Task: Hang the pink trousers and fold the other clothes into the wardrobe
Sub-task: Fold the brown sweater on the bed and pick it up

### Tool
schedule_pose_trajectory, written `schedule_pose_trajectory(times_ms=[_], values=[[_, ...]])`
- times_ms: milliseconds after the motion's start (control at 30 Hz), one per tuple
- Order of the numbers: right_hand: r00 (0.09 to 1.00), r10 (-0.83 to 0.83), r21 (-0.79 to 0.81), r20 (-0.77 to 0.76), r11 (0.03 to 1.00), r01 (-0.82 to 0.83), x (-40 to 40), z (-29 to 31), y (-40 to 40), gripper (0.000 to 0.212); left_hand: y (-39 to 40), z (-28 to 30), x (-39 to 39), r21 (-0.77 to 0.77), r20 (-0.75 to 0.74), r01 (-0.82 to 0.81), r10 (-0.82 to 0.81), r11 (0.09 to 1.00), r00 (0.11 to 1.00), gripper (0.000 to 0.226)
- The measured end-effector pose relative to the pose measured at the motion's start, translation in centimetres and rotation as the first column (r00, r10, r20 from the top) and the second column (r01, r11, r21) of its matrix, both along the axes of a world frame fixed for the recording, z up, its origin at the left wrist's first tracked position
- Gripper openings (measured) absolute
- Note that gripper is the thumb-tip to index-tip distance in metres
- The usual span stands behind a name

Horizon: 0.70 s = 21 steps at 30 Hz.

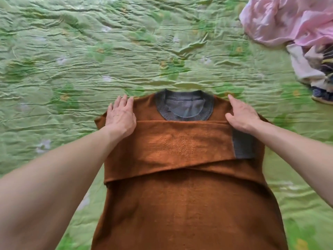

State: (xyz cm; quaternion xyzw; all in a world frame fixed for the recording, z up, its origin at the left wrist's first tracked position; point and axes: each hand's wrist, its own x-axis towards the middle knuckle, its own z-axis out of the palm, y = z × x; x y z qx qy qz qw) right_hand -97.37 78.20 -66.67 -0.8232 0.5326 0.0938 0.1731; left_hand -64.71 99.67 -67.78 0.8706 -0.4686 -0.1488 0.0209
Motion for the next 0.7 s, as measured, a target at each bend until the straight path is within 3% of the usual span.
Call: schedule_pose_trajectory(times_ms=[67,167,267,367,433,500,567,633,700], values=[[0.999,-0.022,-0.020,0.028,1.000,0.022,0.3,0.4,-1.4,0.067,-1.0,-0.1,0.7,-0.015,-0.020,-0.012,0.012,1.000,1.000,0.068],[0.978,0.024,-0.002,0.208,1.000,-0.024,0.0,1.6,-2.2,0.027,-1.7,0.3,2.1,-0.035,-0.006,0.057,-0.057,0.998,0.998,0.055],[0.917,0.210,-0.135,0.338,0.975,-0.173,-2.2,2.3,-1.0,0.018,-0.2,1.2,2.9,-0.163,0.072,0.281,-0.273,0.946,0.959,0.030],[0.853,0.302,-0.341,0.425,0.927,-0.158,-6.1,2.7,1.9,0.017,3.3,2.3,3.1,-0.254,0.240,0.532,-0.480,0.808,0.844,0.022],[0.859,0.360,-0.425,0.364,0.885,-0.190,-8.7,2.0,3.7,0.014,5.6,2.2,3.2,-0.210,0.292,0.595,-0.531,0.776,0.796,0.026],[0.855,0.482,-0.476,0.190,0.807,-0.349,-10.8,0.6,4.8,0.010,7.7,1.5,3.0,-0.142,0.269,0.604,-0.557,0.784,0.786,0.028],[0.835,0.547,-0.439,0.059,0.765,-0.471,-11.8,-0.7,5.2,0.026,9.1,0.7,2.5,-0.112,0.209,0.598,-0.569,0.794,0.795,0.027],[0.871,0.488,-0.425,0.061,0.802,-0.420,-11.5,-1.3,5.8,0.031,9.7,0.2,1.9,-0.111,0.146,0.545,-0.529,0.831,0.836,0.032],[0.934,0.328,-0.406,0.140,0.880,-0.248,-10.1,-1.2,6.5,0.036,9.6,0.2,0.8,-0.136,0.101,0.417,-0.407,0.898,0.908,0.038]])
